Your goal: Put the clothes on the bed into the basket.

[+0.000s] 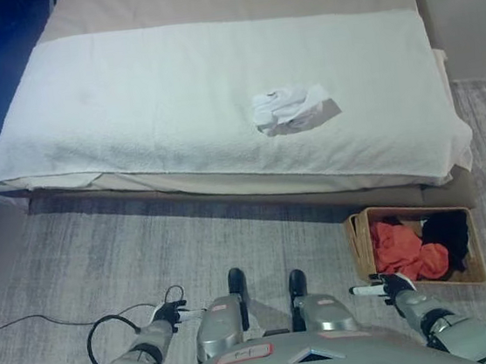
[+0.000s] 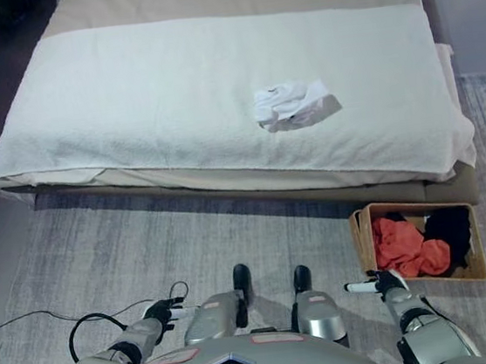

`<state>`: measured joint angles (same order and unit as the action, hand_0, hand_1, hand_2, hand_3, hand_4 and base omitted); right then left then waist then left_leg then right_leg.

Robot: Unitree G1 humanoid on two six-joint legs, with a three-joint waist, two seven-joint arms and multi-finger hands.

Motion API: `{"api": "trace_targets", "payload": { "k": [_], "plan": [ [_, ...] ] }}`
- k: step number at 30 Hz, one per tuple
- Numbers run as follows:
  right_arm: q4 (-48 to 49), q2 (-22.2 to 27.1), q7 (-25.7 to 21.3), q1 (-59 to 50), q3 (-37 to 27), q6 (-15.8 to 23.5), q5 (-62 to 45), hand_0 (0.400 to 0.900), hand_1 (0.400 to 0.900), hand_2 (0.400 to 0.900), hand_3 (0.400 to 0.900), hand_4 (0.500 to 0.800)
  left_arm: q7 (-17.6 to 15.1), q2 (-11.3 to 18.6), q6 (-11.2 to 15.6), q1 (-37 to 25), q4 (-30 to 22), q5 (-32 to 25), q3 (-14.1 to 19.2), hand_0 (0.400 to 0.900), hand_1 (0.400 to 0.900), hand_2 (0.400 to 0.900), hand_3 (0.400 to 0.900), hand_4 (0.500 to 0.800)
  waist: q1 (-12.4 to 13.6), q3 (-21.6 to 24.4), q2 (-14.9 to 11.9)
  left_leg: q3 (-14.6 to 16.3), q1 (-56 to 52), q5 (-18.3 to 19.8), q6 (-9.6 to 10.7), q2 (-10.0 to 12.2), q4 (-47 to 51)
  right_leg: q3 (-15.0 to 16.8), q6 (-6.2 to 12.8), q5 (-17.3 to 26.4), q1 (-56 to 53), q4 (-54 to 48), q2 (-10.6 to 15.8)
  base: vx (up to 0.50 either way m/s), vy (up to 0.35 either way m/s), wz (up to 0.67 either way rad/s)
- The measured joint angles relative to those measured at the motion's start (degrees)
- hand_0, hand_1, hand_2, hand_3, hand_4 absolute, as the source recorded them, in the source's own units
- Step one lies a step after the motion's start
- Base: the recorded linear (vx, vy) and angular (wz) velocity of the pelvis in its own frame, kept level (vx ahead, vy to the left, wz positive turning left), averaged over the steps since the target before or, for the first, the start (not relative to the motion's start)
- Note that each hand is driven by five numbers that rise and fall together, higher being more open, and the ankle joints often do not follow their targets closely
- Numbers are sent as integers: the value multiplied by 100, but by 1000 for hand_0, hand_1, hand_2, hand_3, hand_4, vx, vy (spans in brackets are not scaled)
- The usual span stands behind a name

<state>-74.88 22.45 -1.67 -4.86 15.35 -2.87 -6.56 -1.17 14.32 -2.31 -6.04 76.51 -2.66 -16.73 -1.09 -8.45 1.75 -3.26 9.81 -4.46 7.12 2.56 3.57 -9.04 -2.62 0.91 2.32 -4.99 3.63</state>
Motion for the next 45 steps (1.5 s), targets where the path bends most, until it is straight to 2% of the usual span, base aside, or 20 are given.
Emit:
{"api": "trace_targets", "payload": {
  "k": [3, 4, 5, 8, 9, 11, 12, 16, 18, 21, 23, 25, 26, 28, 31, 32, 35, 38, 40, 45],
  "plan": [
    [-2, 82, -3, -21, -10, -2, 0, 900, 900, 900, 900, 800, -3, -43, -4, 115, -8, -47, 3, 900, 900, 900, 900, 800, 100, -24, 151, 3, -182, 120, 29, 243, 117, 363, 16, 8, 20, -22, -111, 271, 178, -64],
    [0, 92, -7, -48, -10, 5, 1, 900, 900, 900, 900, 800, -6, -49, -15, 133, 0, -47, 15, 900, 900, 900, 900, 800, 145, -51, 174, 33, -263, 6, -56, 233, 101, 508, 32, 19, -1, -26, -94, 282, 241, -49],
    [1, 64, 14, -53, 0, 21, 2, 900, 900, 900, 900, 800, -21, -35, -12, 166, -19, -47, 42, 900, 900, 900, 900, 800, 174, -34, 117, 95, -288, 13, -91, 142, 65, 729, 46, 13, 53, -35, -33, 238, 242, -31],
    [-139, -138, 93, -38, 1, 94, 4, 900, 900, 900, 900, 800, -48, 115, 7, 169, -79, -46, -6, 900, 900, 900, 900, 800, 198, 36, 37, 357, -255, -48, -299, 82, -64, 702, 322, -184, 275, 821, 34, 212, 255, -35],
    [-221, -304, 128, 38, 3, 85, 4, 900, 900, 900, 900, 800, -51, 258, 14, 162, -131, -45, -71, 900, 900, 900, 900, 800, 215, 142, -157, 413, -186, -5, -435, -12, -154, 719, 413, -511, 414, 1363, 118, 245, 275, -48],
    [-274, -513, 185, 83, 3, 73, 4, 900, 900, 900, 900, 800, -55, 455, -2, 68, -197, -44, -147, 900, 900, 900, 900, 800, 291, 270, -486, 519, -85, 102, -684, -249, -368, 936, 613, -703, 577, 1373, 280, 258, 283, -40],
    [-263, -518, 204, 70, -1, 83, 4, 900, 900, 900, 900, 800, -41, 462, -10, 32, -182, -45, -173, 900, 900, 900, 900, 800, 287, 295, -477, 586, -20, 183, -814, -214, -517, 1006, 668, -674, 525, 1235, 303, 195, 242, -17],
    [-219, -482, 221, 37, -10, 85, 2, 900, 900, 900, 900, 800, -47, 461, 2, -82, -215, -43, -176, 900, 900, 900, 900, 800, 259, 398, -543, 728, -68, 313, -1035, -395, -593, 1092, 1034, -312, 523, 1306, 365, 191, 257, 0],
    [-183, -463, 223, 28, -7, 55, 2, 900, 900, 900, 900, 800, -43, 465, 0, -178, -197, -44, -189, 900, 900, 900, 900, 800, 241, 410, -535, 736, -186, 272, -1056, -306, -582, 1128, 1069, -261, 682, 1791, 322, 154, 265, 9],
    [-163, -435, 207, -124, -5, 57, -3, 900, 900, 900, 900, 800, -46, 519, 5, -270, -184, -45, -232, 900, 900, 900, 900, 800, 93, 362, -568, 666, -398, 426, -1212, -338, -591, 1001, 1055, -147, 950, 2782, 342, 181, 179, 25],
    [-141, -428, 217, -157, 6, 52, -28, 900, 900, 900, 900, 800, -43, 549, 7, -285, -198, -46, -193, 900, 900, 900, 900, 800, 124, 325, -581, 528, -628, 468, -1274, -401, -411, 911, 1052, -129, 1042, 3176, 380, 211, 82, 46],
    [-106, -438, 220, -148, 16, 60, -69, 900, 900, 900, 900, 800, -45, 630, 1, -268, -202, -48, -160, 900, 900, 900, 900, 800, 17, 310, -587, 359, -757, 352, -1379, -443, -264, 982, 993, -350, 1127, 3257, 295, 165, 13, 32],
    [-109, -436, 214, -146, 16, 53, -87, 900, 900, 900, 900, 800, -56, 659, 2, -265, -174, -47, -175, 900, 900, 900, 900, 800, 17, 310, -615, 335, -771, 340, -1409, -474, -204, 850, 981, -350, 1148, 3007, 310, 141, -29, 51],
    [-80, -427, 202, -190, 19, 58, -127, 900, 900, 900, 900, 800, -70, 653, -10, -252, -12, -48, -150, 900, 900, 900, 900, 800, -3, 268, -564, 179, -781, 328, -1453, -481, -177, 761, 998, -341, 1038, 1880, 212, 145, -48, 47],
    [98, -422, 197, -232, 16, 53, -177, 900, 900, 900, 900, 800, -56, 649, -26, -212, 132, -48, -136, 900, 900, 900, 900, 800, 2, 42, -570, 57, -943, 264, -1441, -534, -154, 909, 1044, -167, 1004, 907, 247, 147, -83, 29],
    [149, -416, 198, -250, 20, 43, -176, 900, 900, 900, 900, 800, -57, 634, -25, -178, 176, -48, -121, 900, 900, 900, 900, 800, -12, -3, -548, 15, -989, 331, -1455, -558, -125, 951, 1137, -21, 1022, 690, 287, 148, -117, 28],
    [367, -406, 200, -330, 14, 38, -167, 900, 900, 900, 900, 800, -61, 634, -16, -94, 190, -47, 28, 900, 900, 900, 900, 800, -12, -78, -608, -119, -1128, 361, -1389, -664, -39, 872, 1205, 199, 1031, 250, 488, 156, -169, 30],
    [781, -235, 216, -359, 44, -26, -149, 900, 900, 900, 900, 800, -50, 669, -1, -18, 183, -47, 122, 900, 900, 900, 900, 800, -25, -81, -805, -360, -1276, 433, -1069, -818, -3, 991, 1132, 355, 686, 51, 578, 184, -191, 18],
    [1035, 108, 211, -508, 68, -20, -145, 900, 900, 900, 900, 800, -45, 581, 11, 78, 163, -46, 145, 900, 900, 900, 900, 800, -1, -47, -734, -413, -1324, 536, -841, -725, 13, 989, 1065, 869, 649, 14, 509, 241, -247, 20],
    [1322, 1298, 164, -1444, 509, -6, 81, 900, 900, 900, 900, 800, 0, 270, 62, 248, 119, -42, 98, 900, 900, 900, 900, 800, -32, 96, -369, -613, -1210, 697, -572, -273, -77, 673, 883, 878, 595, 0, 127, 132, -227, 38]
  ]
}}
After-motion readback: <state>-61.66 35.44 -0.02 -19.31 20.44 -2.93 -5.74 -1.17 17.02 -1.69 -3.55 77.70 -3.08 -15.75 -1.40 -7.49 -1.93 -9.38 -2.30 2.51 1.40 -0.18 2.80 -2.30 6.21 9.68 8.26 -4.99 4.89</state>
